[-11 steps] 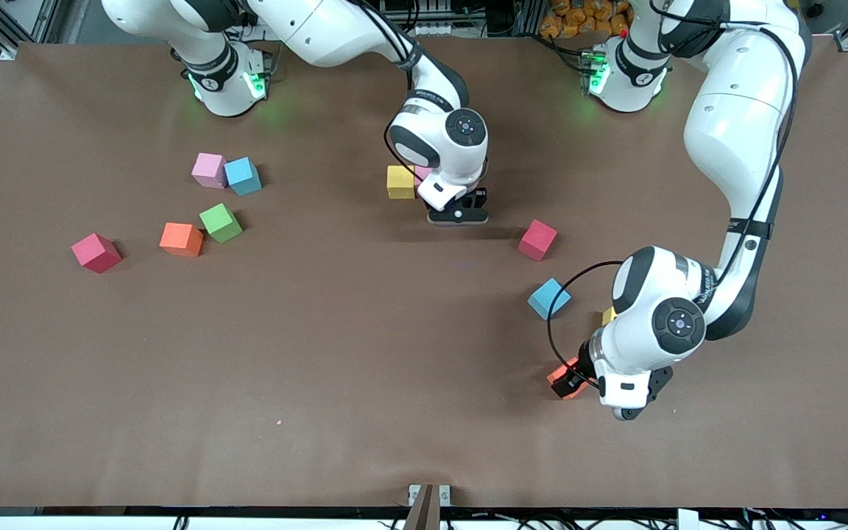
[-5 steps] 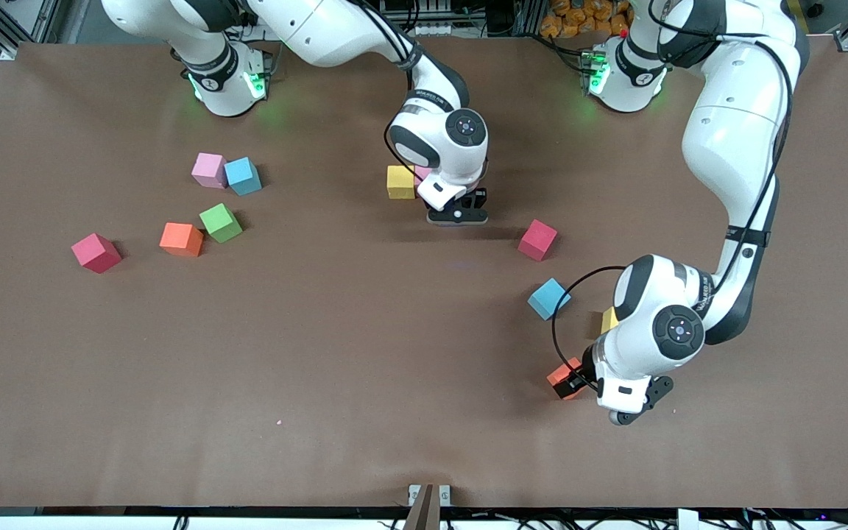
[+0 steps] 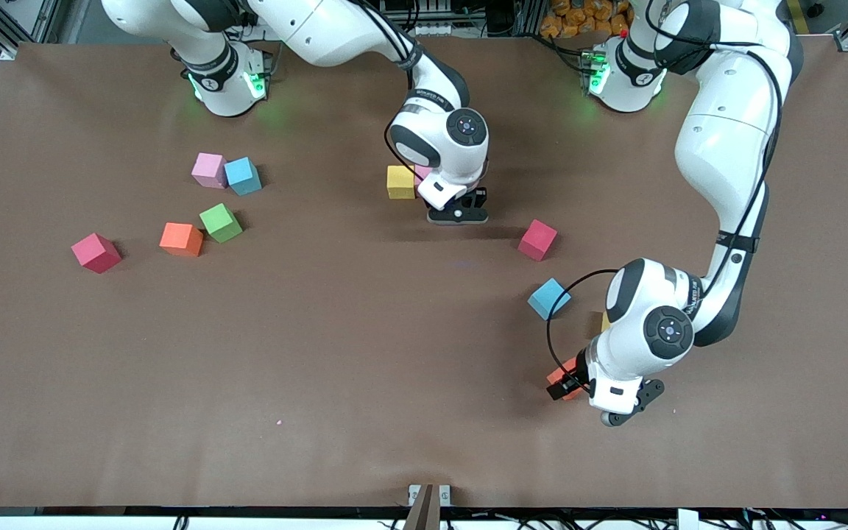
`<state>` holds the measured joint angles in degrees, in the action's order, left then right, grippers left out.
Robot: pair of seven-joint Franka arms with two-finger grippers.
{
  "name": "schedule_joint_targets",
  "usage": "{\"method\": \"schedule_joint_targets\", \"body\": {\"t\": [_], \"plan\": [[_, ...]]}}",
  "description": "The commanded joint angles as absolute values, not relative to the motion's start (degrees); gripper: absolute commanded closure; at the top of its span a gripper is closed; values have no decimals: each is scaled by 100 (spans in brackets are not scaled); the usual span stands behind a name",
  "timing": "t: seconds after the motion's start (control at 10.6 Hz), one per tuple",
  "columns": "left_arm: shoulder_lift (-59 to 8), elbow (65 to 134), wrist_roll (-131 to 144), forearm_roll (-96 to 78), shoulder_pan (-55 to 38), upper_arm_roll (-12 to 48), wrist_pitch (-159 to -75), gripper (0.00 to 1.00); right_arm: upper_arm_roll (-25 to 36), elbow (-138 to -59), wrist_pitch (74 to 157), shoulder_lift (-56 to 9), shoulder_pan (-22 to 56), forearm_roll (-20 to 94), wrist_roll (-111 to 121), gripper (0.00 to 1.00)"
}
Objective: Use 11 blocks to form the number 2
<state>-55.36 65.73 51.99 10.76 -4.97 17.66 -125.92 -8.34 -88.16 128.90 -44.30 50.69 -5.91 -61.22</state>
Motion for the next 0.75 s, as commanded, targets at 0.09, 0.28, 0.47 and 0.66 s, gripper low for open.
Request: {"method": "schedule_joint_targets", "body": {"t": [0.09, 0.28, 0.47, 0.66], "plan": [[-5660, 6407, 5063, 1151, -545, 1644, -12665, 0, -844, -8701, 12779, -4474, 5115, -598, -6231, 71], [-5687, 6407, 5045, 1151, -641, 1539, -12752, 0, -861, -8701, 12779, -4474, 5124, -606, -6293, 71], [-5765, 6407, 5036, 1143, -686, 1494, -12884, 0, -861, -8701, 12779, -4482, 5124, -606, -6293, 70], [-5827, 6407, 5019, 1143, -686, 1485, -12972, 0, -861, -8710, 12779, -4482, 5124, -606, -6293, 64]]}}
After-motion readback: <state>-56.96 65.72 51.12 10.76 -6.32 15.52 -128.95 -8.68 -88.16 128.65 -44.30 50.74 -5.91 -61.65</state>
